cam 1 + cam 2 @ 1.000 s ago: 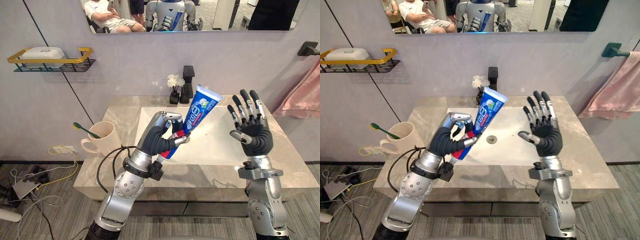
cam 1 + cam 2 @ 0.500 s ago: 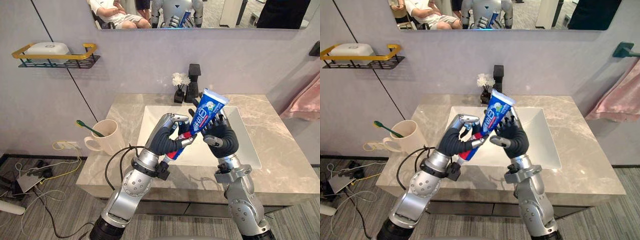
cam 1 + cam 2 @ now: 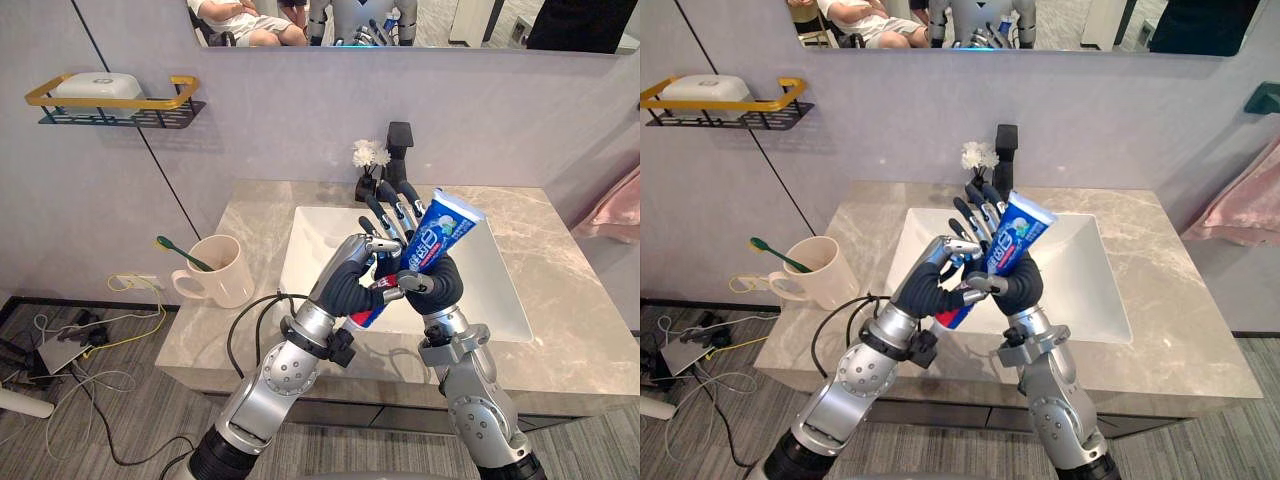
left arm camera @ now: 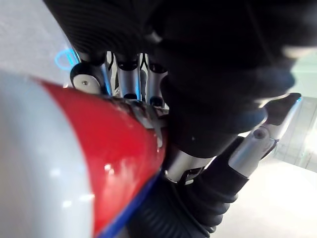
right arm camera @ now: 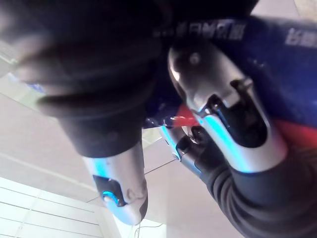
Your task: Organize washtable
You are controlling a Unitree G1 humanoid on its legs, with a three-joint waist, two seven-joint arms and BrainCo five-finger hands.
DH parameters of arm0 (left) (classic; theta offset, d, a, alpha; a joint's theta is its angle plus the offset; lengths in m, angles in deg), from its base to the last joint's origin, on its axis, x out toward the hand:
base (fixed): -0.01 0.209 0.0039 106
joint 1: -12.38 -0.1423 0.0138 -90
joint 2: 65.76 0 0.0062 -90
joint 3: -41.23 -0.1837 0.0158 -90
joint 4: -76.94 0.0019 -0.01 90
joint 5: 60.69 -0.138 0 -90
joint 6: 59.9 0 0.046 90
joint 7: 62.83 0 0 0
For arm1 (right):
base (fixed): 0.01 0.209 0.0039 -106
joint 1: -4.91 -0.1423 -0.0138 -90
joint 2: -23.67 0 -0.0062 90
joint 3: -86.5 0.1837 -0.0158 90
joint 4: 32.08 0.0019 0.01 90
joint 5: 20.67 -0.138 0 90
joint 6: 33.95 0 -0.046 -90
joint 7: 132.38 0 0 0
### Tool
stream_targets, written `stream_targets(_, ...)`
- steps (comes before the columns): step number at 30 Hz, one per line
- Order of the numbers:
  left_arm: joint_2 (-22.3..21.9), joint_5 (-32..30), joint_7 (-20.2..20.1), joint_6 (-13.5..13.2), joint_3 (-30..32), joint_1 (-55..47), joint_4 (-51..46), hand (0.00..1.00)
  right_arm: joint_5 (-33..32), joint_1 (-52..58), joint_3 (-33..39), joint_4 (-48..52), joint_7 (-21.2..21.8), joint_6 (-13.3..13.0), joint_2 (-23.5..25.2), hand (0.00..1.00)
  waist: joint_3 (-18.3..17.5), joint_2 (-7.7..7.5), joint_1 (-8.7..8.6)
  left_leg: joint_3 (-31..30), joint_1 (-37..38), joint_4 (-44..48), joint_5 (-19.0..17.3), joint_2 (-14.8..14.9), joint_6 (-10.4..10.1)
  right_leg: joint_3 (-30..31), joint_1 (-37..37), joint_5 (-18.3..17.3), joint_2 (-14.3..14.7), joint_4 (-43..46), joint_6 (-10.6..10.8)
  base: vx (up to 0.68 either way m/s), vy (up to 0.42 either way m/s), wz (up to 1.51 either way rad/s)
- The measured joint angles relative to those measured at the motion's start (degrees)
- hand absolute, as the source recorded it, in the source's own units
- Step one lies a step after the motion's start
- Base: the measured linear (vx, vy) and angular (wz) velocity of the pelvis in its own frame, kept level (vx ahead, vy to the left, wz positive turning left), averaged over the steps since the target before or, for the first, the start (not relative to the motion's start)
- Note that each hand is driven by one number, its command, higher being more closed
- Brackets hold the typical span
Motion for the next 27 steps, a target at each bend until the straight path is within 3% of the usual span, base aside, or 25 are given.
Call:
stream_targets(5,0.0,0.02,0.31,-1.14,-0.03,0.0,1.11,1.0,0.01,0.0,-0.09,-0.26,-0.08,0.0,-0.04,0.0,0.05,-0.13,0.02,0.07,-0.03,0.01,0.07,-0.03,0.1,0.13,-0.07,0.28,0.0,-0.07,-0.01,0.0,0.0,0.0)
stream_targets(6,0.0,0.02,0.31,-1.17,-0.03,0.0,1.14,1.0,0.01,-0.01,-0.09,-0.26,-0.08,0.0,-0.04,1.0,0.06,-0.16,0.02,0.09,-0.04,0.01,0.08,-0.04,0.12,0.17,-0.08,0.32,-0.01,-0.1,0.0,0.0,0.0,0.0)
stream_targets(27,-0.46,0.13,1.35,-4.63,0.48,-0.26,6.36,1.0,0.17,-1.84,-0.19,-1.96,-2.38,0.84,-0.02,1.0,0.13,-0.4,0.08,0.78,-0.4,-1.5,1.66,-0.23,0.58,1.38,-1.05,1.7,-0.03,-0.53,0.11,-0.02,-0.006,-0.01)
